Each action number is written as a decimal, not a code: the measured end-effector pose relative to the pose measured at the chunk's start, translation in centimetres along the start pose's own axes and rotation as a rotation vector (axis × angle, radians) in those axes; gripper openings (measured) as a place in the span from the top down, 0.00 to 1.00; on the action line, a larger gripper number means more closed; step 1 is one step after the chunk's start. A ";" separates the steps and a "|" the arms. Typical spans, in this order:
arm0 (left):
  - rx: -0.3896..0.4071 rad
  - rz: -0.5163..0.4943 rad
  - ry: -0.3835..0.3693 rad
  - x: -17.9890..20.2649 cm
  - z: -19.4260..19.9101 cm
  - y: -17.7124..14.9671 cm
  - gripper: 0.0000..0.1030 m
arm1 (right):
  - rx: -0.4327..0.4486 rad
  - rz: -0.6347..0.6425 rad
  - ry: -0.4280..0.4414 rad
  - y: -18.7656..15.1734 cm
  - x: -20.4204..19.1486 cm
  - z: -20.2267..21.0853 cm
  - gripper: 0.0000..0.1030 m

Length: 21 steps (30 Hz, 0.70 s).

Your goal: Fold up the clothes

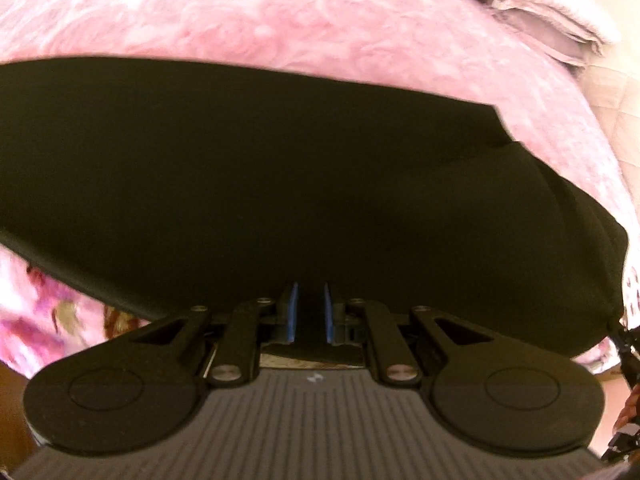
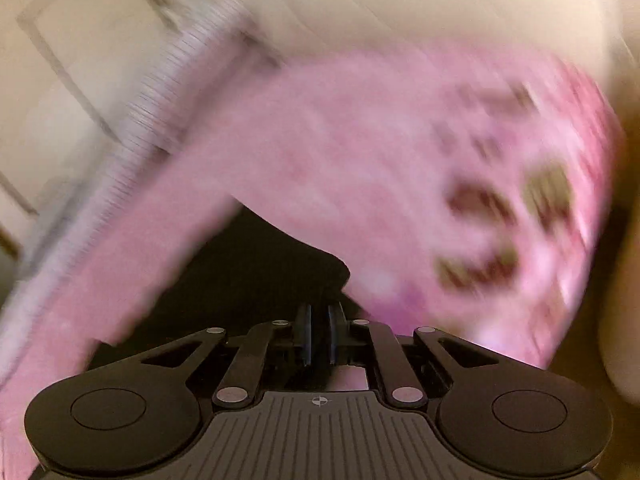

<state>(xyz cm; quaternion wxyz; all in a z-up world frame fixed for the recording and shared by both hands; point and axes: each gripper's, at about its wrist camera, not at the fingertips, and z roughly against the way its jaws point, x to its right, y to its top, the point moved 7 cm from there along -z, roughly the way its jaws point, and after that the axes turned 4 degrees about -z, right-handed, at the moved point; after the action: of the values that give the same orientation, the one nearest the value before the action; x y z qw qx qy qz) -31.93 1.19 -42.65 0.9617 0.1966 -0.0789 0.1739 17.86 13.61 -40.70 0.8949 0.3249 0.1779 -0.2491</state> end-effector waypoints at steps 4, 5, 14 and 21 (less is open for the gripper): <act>-0.012 -0.010 0.000 -0.7 0.6 0.1 0.92 | -0.037 -0.031 -0.031 -0.4 0.0 0.0 0.87; -0.019 -0.017 0.000 -0.8 0.9 0.3 0.91 | -0.049 -0.020 -0.059 -0.4 -0.1 0.3 0.81; -0.072 -0.202 -0.137 4.2 0.3 5.5 0.79 | 0.018 0.450 -0.112 2.6 -8.0 0.5 0.62; -0.079 -0.366 -0.237 10.1 -3.0 11.6 0.76 | -0.077 0.727 -0.066 2.0 -15.0 -4.7 0.60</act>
<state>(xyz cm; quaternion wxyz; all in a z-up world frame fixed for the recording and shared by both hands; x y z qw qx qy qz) -26.56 15.51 -39.06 0.9682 0.1887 -0.1613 -0.0310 6.08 23.06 -35.90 0.9417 0.3249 0.0312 0.0818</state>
